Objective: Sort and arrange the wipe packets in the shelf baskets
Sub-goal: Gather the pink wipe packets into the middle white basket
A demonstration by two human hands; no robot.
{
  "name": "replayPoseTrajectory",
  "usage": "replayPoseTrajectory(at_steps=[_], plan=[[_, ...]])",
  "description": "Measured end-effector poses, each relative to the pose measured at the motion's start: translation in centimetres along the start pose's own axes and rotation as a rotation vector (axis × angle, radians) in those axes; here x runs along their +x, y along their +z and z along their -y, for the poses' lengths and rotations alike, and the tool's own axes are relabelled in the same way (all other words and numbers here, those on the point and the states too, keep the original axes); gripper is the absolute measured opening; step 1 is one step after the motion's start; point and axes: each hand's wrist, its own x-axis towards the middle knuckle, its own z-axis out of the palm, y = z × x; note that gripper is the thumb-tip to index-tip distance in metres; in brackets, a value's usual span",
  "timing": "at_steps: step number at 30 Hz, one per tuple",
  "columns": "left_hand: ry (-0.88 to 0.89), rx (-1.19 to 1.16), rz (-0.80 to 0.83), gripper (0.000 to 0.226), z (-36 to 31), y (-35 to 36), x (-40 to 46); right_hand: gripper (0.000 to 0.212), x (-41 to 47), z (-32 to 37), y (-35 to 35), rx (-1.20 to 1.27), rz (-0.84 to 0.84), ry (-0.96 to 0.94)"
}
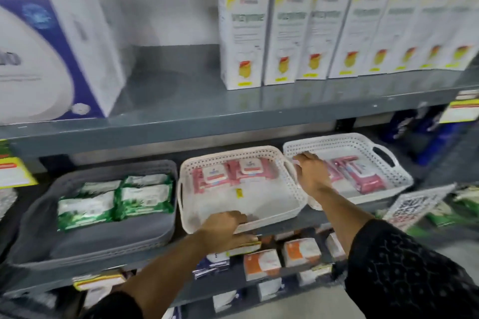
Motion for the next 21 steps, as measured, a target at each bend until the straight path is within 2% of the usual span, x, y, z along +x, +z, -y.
replayPoseTrajectory(at_steps=[4, 7, 10, 16, 21], plan=[[-0.067, 0.040, 0.086, 0.048, -2.8, 1.6, 5.0, 0.060, -0.8, -7.1, -1.3, 0.052, 0.209, 0.239], [-0.079, 0.071, 0.121, 0.045, -4.9, 2.0, 8.1, 0.084, -0.3, -10.3, -1.6, -0.031, 0.422, 0.073], [-0.104, 0.118, 0.140, 0.043, -6.2, 2.8, 10.4, 0.099, 0.4, -11.1, -1.6, -0.147, 0.521, -0.034], [-0.149, 0.226, 0.190, 0.042, -7.4, 3.2, 12.9, 0.108, 2.0, -10.8, -0.3, -0.322, 0.601, -0.194], [-0.170, 0.191, 0.164, 0.040, -7.4, 3.0, 11.7, 0.092, 2.4, -11.3, 0.4, -0.347, 0.520, -0.206]])
